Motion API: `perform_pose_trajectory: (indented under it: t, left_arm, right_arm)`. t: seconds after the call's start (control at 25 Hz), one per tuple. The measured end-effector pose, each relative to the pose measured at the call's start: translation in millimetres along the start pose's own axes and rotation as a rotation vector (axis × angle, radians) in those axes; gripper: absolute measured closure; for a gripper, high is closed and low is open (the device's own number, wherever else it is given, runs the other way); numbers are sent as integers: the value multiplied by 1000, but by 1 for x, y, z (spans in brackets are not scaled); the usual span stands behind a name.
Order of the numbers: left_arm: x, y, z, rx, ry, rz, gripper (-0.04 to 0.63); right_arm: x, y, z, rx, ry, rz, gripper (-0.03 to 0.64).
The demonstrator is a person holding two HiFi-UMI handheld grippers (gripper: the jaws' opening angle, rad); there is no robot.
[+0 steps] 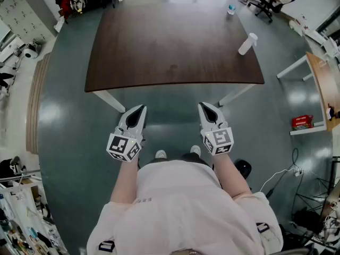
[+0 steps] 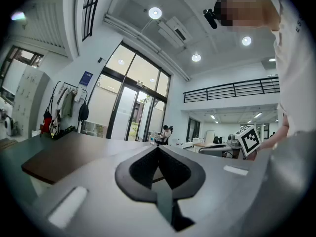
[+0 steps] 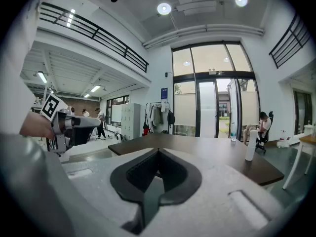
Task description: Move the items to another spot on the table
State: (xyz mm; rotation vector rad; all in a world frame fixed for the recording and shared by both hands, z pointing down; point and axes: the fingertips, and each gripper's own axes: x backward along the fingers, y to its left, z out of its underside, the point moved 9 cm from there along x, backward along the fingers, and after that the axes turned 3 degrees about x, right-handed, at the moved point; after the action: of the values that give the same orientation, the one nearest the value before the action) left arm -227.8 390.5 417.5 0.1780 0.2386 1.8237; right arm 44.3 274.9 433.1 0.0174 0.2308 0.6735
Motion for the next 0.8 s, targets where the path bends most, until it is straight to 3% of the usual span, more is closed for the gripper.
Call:
perform_pose_trajectory:
  t: [0.28,0.8]
  left_arm:
    - [-3,-1,3,-4,14,10,579]
    - [3,23,8,19,36,15,578]
  right_arm:
    - [-5,1,2,3,7,-11,630]
    - [-20,11,8,-51,30,55,629]
